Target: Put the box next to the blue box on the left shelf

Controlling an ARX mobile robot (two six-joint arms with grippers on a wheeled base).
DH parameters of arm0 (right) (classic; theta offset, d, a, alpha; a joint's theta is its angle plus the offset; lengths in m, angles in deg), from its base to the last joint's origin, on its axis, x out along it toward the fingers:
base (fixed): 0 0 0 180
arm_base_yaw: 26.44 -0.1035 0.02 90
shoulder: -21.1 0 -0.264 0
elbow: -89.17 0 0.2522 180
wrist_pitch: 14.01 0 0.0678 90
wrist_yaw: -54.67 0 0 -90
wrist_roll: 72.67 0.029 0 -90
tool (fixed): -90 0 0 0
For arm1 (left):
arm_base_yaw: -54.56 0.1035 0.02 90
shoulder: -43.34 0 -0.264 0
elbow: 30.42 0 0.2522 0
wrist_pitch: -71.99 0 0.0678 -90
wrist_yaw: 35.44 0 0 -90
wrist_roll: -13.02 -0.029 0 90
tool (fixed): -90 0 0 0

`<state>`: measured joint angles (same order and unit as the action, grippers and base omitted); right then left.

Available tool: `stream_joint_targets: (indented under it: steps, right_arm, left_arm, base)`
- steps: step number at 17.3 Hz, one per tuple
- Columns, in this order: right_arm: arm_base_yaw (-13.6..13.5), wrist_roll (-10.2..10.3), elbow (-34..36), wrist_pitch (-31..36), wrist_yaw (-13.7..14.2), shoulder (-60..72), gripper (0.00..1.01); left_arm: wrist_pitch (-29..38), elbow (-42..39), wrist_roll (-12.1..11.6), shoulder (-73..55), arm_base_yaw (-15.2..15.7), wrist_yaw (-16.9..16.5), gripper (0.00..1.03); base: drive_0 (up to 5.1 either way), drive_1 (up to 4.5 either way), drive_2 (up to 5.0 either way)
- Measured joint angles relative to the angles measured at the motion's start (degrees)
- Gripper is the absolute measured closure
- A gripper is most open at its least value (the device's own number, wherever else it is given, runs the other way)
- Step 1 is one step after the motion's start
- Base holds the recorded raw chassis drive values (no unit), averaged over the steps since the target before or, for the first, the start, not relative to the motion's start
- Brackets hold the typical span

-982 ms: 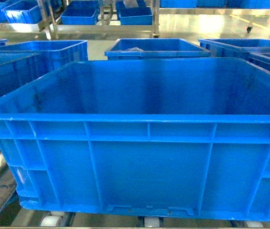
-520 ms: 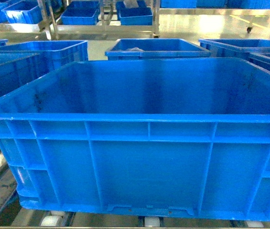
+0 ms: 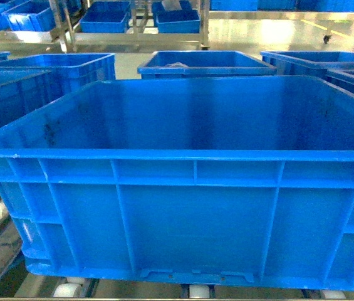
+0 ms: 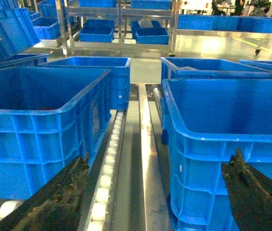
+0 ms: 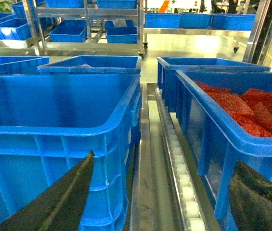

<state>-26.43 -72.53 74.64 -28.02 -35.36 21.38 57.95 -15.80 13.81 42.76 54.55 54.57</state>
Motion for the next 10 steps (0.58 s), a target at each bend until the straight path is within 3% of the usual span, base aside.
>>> stream_joint_targets:
  steps: [1, 10]
  right_arm:
    - [0.0, 0.0, 0.0, 0.0, 0.0, 0.0, 0.01]
    - [0.0, 0.0, 0.0, 0.0, 0.0, 0.0, 0.03]
  left_arm:
    - [0.0, 0.0, 0.0, 0.0, 0.0, 0.0, 0.04]
    - [0.0, 0.0, -0.2, 0.0, 0.0, 0.0, 0.05]
  base:
    - [0.0, 0.0, 0.0]
    - [0.0, 0.0, 0.0]
